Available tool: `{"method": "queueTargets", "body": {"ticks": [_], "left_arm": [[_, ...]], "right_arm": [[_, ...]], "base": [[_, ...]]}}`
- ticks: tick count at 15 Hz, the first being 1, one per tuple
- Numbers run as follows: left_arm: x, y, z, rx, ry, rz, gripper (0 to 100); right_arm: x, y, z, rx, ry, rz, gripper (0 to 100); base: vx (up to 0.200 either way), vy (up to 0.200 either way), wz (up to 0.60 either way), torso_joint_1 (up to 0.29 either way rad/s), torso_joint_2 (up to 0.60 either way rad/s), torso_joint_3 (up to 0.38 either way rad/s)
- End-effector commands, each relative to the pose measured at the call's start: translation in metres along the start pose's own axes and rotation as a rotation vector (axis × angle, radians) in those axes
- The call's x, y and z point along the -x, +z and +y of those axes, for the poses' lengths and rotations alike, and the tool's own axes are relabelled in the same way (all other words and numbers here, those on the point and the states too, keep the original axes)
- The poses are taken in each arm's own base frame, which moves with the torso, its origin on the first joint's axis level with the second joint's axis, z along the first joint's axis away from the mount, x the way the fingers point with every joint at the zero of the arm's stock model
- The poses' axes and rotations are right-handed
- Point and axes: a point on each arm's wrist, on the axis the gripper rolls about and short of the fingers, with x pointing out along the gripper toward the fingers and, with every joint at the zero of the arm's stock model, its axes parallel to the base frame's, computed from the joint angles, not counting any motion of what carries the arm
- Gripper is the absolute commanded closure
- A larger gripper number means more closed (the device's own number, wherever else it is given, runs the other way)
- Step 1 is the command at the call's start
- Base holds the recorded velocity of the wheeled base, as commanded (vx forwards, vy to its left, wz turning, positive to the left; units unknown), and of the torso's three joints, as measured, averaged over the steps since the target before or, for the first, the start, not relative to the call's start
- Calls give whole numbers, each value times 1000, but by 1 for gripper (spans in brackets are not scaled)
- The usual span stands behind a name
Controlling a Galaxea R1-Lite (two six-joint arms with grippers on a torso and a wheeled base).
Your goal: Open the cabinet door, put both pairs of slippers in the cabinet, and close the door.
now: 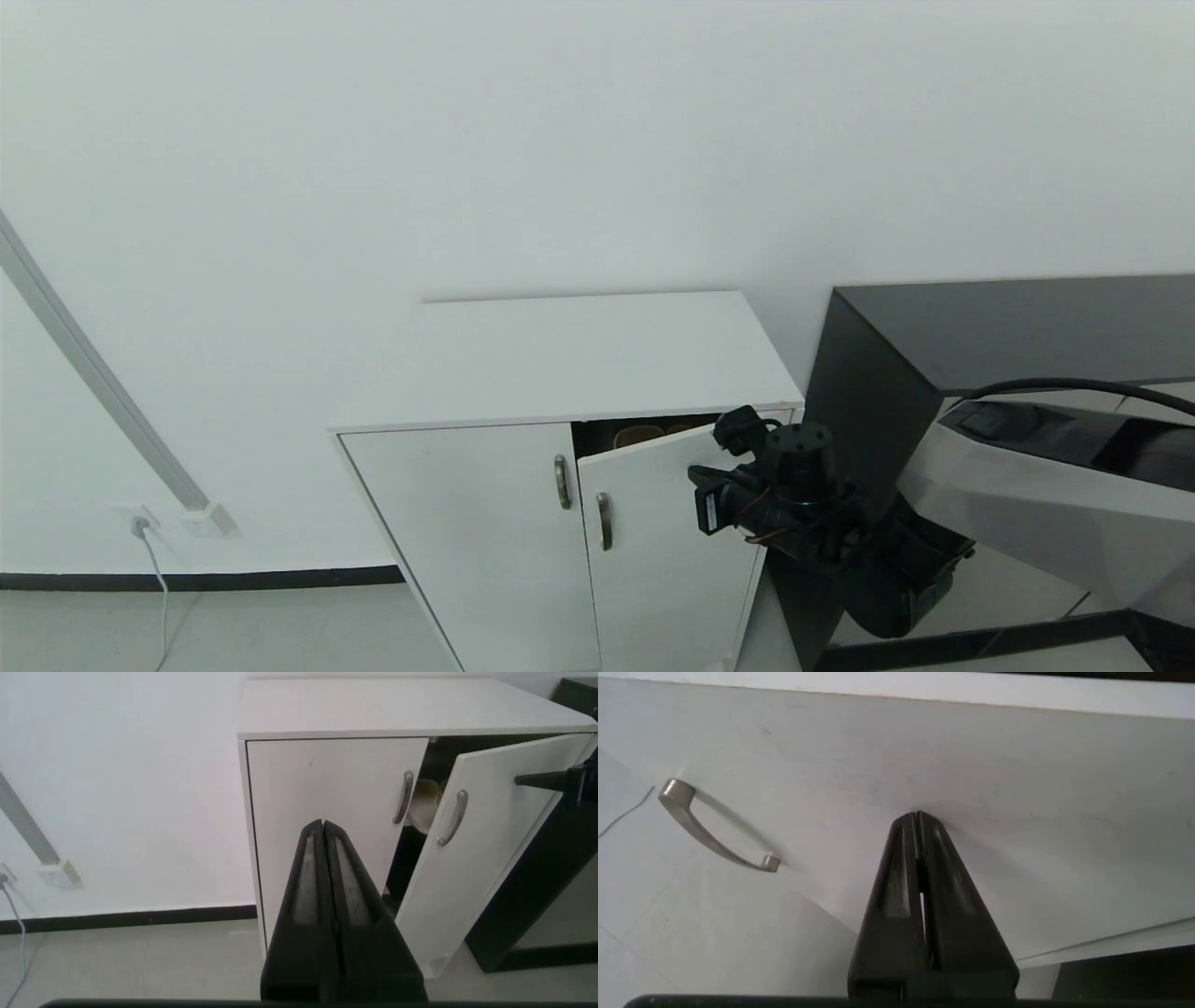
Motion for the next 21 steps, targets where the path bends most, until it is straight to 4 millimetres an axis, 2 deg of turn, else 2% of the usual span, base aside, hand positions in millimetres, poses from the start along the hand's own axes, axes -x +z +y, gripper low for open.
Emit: {"method": "queueTargets", "body": {"ticks": [1, 8, 21], "left_arm": [[0, 0, 0, 0, 0, 0, 100], [0, 0, 0, 0, 0, 0, 100], [0, 0, 0, 0, 0, 0, 100]], "right_arm": [[-4, 4, -1, -1, -3, -7, 100], [-14, 11, -7, -5, -18, -12, 100], [-20, 15, -14, -9, -38, -28, 100]], "base": [[0, 0, 0, 0, 0, 0], [0, 0, 0, 0, 0, 0], [0, 0, 0, 0, 0, 0]]}}
